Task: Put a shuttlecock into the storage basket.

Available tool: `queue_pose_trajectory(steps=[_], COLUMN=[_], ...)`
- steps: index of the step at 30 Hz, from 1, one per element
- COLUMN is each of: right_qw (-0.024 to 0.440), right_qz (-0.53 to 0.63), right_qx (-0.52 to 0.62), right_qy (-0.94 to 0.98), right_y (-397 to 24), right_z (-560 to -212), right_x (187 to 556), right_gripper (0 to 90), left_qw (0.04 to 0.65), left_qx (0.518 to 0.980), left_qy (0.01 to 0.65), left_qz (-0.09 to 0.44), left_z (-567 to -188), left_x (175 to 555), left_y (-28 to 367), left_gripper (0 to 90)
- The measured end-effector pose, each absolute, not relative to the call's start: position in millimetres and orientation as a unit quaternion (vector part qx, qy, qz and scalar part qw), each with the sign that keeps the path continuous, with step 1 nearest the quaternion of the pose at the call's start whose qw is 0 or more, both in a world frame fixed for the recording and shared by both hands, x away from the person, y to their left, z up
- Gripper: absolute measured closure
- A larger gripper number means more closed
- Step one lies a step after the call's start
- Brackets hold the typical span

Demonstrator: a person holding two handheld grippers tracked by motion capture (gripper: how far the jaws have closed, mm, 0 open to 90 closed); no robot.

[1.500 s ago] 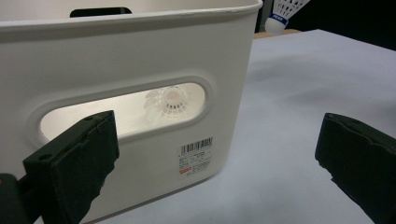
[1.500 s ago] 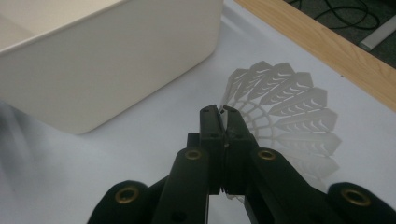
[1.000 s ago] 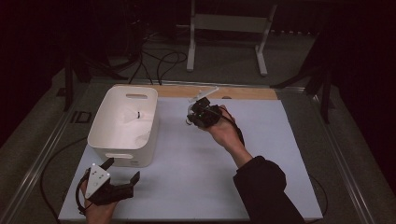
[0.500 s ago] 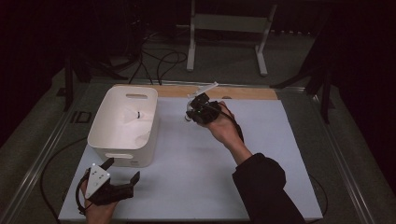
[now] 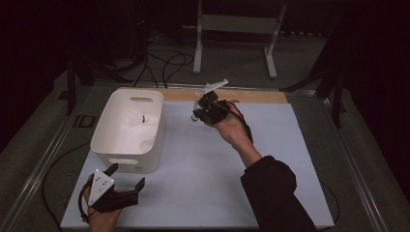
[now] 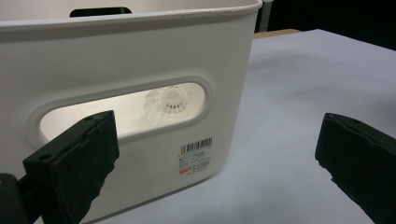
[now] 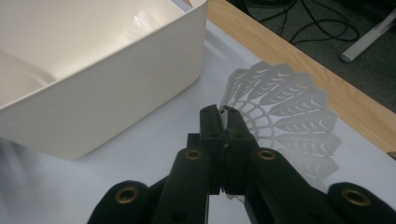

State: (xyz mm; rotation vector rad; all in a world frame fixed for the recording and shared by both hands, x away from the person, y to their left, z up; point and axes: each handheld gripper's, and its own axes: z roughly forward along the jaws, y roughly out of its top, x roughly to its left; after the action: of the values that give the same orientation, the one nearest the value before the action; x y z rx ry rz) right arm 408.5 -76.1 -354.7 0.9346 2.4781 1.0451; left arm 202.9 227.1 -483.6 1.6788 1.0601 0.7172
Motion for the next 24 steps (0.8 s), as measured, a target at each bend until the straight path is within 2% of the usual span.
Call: queue_pose_trajectory(steps=[24], right_qw=[0.152], right_qz=[0.376], right_qx=[0.325], right_qy=[0.854], right_y=[-69], right_z=[-341], right_x=[415], right_gripper=[88.9], left_qw=[0.493], left_qx=[0.692], left_qy=[0.436], left_qz=[0.296], left_z=[-484], left_x=[203], left_y=[227], left_gripper=[0.3])
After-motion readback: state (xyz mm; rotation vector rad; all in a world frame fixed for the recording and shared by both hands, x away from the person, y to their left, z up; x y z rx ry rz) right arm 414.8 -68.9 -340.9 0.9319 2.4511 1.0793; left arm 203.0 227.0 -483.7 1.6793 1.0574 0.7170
